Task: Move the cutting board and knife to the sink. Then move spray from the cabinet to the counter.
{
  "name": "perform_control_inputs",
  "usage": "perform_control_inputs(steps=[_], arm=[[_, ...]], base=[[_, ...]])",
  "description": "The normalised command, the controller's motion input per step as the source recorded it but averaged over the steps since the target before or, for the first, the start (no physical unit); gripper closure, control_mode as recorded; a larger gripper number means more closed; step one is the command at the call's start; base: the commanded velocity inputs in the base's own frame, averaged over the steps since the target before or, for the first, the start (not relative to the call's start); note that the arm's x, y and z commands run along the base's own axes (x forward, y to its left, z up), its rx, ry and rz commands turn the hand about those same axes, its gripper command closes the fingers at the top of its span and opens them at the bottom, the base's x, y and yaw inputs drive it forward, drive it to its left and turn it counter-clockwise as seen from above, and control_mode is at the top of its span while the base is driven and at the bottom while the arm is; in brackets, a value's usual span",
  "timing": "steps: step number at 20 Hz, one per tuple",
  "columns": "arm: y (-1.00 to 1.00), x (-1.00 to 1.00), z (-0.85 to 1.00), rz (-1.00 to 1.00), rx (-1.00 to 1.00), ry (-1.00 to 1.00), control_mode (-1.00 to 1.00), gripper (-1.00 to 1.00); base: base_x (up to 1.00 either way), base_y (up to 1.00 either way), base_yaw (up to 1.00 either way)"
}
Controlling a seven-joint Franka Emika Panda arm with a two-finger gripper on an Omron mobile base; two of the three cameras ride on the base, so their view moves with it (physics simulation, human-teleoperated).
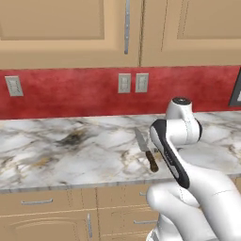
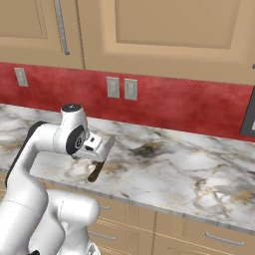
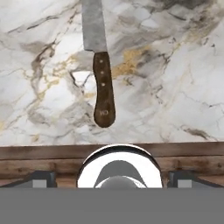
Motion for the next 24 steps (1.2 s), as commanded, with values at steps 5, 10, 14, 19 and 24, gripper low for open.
perform_control_inputs(steps=[5, 10, 14, 19, 24], arm=[[0.00, 0.35, -0.49, 0.16, -0.07, 0.00, -1.00, -1.00], [0.00, 0.42, -0.57, 0.14, -0.08, -0.01, -1.00, -1.00], [0.00, 0.36, -0.57, 0.14, -0.01, 0.00, -1.00, -1.00], [0.00, 0.23, -0.41, 0.13, 0.00, 0.00, -1.00, -1.00], [0.00, 0.04, -0.17, 0.01, 0.00, 0.00, -1.00, -1.00]], base=[[0.00, 0.00, 0.00], [0.00, 0.00, 0.00], [0.00, 0.00, 0.00], [0.00, 0.00, 0.00], [0.00, 0.00, 0.00]])
